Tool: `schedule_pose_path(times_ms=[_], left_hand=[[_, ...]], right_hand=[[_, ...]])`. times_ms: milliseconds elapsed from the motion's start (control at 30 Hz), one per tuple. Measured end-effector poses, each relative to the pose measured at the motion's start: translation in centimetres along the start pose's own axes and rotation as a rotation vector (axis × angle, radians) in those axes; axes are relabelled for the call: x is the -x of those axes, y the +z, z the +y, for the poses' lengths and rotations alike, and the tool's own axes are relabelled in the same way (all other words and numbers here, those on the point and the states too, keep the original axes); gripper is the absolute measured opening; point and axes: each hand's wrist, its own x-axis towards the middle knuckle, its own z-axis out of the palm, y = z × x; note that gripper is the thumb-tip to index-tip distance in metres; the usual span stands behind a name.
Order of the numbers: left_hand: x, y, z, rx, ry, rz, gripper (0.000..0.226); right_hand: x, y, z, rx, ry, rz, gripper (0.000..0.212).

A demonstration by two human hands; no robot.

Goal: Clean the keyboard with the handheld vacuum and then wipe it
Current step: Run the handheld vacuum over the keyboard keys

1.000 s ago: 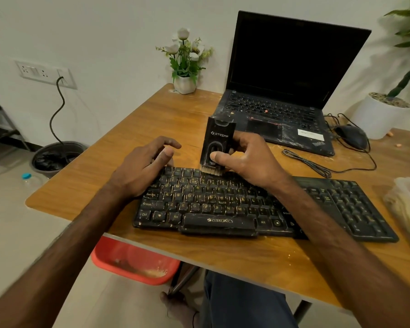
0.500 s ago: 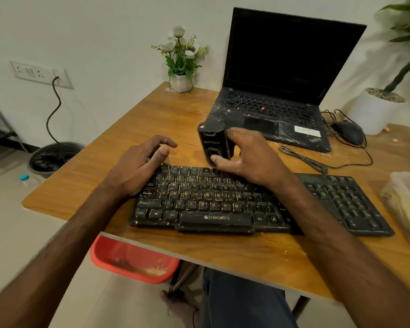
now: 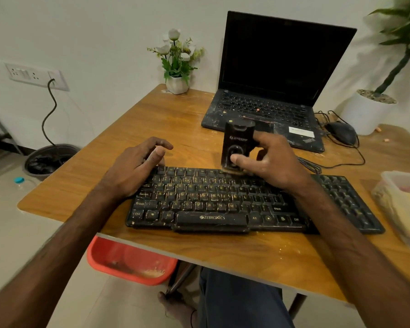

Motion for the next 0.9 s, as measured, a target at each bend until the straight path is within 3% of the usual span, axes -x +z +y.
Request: schedule_pose_path(times_ms=[133, 233, 367, 433, 533, 667, 800, 900], left_hand=[[0.1, 0.0, 0.1, 0.012, 0.002, 0.003, 0.074], [0.2, -0.1, 0.0, 0.005, -0.002, 0.01, 0.069], [0.3, 0.0, 0.1, 0.006, -0.007, 0.006, 0.071], [0.2, -0.1, 0.2, 0.017, -0.007, 0.002, 0.072], [0.2, -0.2, 0.1, 0.015, -0.002, 0.002, 0.071], [0.2, 0.0, 0.2, 0.013, -0.002, -0.004, 0.071], [0.2, -0.2, 0.2, 0.009, 0.0, -0.001, 0.067], [0.3, -0.2, 0.2, 0.005, 0.0, -0.007, 0.059]], right_hand=[[0.3, -0.6, 0.7, 0.186, -0.007, 0.021, 0.053], [0.7, -1.0, 0.6, 0.089, 0.018, 0.086, 0.051], [1.3, 0.0, 0.3, 0.093, -0.016, -0.014, 0.054], [0.9, -0.6, 0.4, 0.165, -0.008, 0.032, 0.054], [1.6, -1.3, 0.2, 0.068, -0.023, 0.1, 0.053], [3.2, -0.3, -0.1, 0.064, -0.117, -0.022, 0.051], [2.4, -0.7, 0.0, 0.126, -0.142, 0.013, 0.051], [3.2, -0.5, -0.2, 0.067, -0.17, -0.061, 0.049]])
